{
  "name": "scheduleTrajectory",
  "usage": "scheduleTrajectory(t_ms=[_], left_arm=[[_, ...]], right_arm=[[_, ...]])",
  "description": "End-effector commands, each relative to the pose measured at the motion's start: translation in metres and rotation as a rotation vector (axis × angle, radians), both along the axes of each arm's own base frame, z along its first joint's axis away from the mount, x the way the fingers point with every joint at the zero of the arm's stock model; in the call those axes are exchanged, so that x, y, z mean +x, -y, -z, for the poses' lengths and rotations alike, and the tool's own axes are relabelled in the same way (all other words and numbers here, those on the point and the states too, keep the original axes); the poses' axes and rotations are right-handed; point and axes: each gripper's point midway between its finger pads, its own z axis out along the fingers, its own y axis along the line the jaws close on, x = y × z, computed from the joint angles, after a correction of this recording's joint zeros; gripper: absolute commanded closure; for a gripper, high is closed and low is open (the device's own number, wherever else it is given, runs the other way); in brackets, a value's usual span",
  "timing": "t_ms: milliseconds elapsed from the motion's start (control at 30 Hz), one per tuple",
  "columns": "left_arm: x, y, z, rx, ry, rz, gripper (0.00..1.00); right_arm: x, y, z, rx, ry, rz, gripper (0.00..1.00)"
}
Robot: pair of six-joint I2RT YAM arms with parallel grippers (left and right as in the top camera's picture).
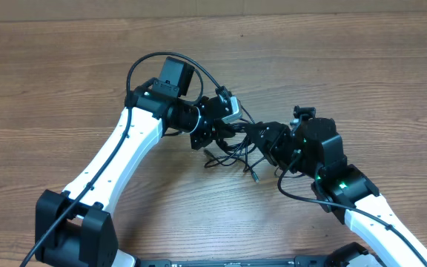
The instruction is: Untangle cables
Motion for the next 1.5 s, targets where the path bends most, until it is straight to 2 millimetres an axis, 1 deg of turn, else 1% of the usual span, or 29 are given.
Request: scheduleTrajectory(t_ms=[0, 33, 167, 300, 367, 433, 500, 633, 700, 767, 900, 1000, 1133, 1267, 1400, 1433, 1467], left_arm=[[-0.002, 0.005, -0.011, -0.031, 0.039, 0.036, 0.96], [-0.003, 0.007, -0.013, -0.045, 0.034, 0.042, 0.96], [-0.006, 0.009, -0.016, -0.07, 0.024, 0.054, 0.96], [-0.006, 0.009, -0.017, -0.073, 0.022, 0.055, 0.96], [-0.007, 0.01, -0.017, -0.077, 0.021, 0.056, 0.96], [-0.007, 0.01, -0.017, -0.076, 0.021, 0.056, 0.96], [-0.007, 0.01, -0.018, -0.079, 0.019, 0.057, 0.96], [-0.011, 0.013, -0.023, -0.116, 0.006, 0.073, 0.96], [-0.012, 0.014, -0.024, -0.122, 0.003, 0.077, 0.96], [-0.012, 0.014, -0.025, -0.128, 0.001, 0.079, 0.96], [-0.02, 0.02, -0.035, -0.199, -0.028, 0.11, 0.96], [-0.026, 0.024, -0.044, -0.256, -0.051, 0.136, 0.96], [-0.035, 0.028, -0.059, -0.344, -0.085, 0.175, 0.96], [-0.035, 0.029, -0.06, -0.352, -0.098, 0.173, 0.96], [-0.035, 0.029, -0.06, -0.351, -0.096, 0.173, 0.96], [-0.035, 0.029, -0.06, -0.35, -0.094, 0.172, 0.96], [-0.034, 0.029, -0.06, -0.347, -0.091, 0.171, 0.96]], right_arm=[[0.002, -0.003, -0.003, 0.053, -0.057, 0.034, 0.71], [0.004, -0.002, 0.005, 0.046, -0.084, 0.047, 0.73], [0.007, -0.004, 0.024, 0.045, -0.157, 0.071, 0.76], [0.009, -0.004, 0.035, 0.03, -0.187, 0.072, 0.79], [0.009, -0.004, 0.036, 0.028, -0.189, 0.072, 0.78], [0.01, -0.005, 0.035, 0.032, -0.181, 0.072, 0.75], [0.012, -0.005, 0.033, 0.035, -0.17, 0.074, 0.73], [0.016, -0.004, 0.03, 0.035, -0.149, 0.091, 0.73], [0.018, -0.001, 0.032, 0.024, -0.15, 0.106, 0.74], [0.02, 0.002, 0.037, 0.008, -0.156, 0.128, 0.77], [0.023, 0.004, 0.048, 0.016, -0.212, 0.169, 0.79], [0.024, 0.005, 0.052, 0.007, -0.214, 0.179, 0.8], [0.027, 0.006, 0.05, 0.007, -0.2, 0.191, 0.79], [0.028, 0.006, 0.049, 0.009, -0.198, 0.189, 0.79], [0.022, -0.002, 0.048, 0.033, -0.214, 0.142, 0.79], [0.02, -0.003, 0.047, 0.038, -0.218, 0.13, 0.81], [0.019, -0.005, 0.047, 0.043, -0.222, 0.119, 0.86]])
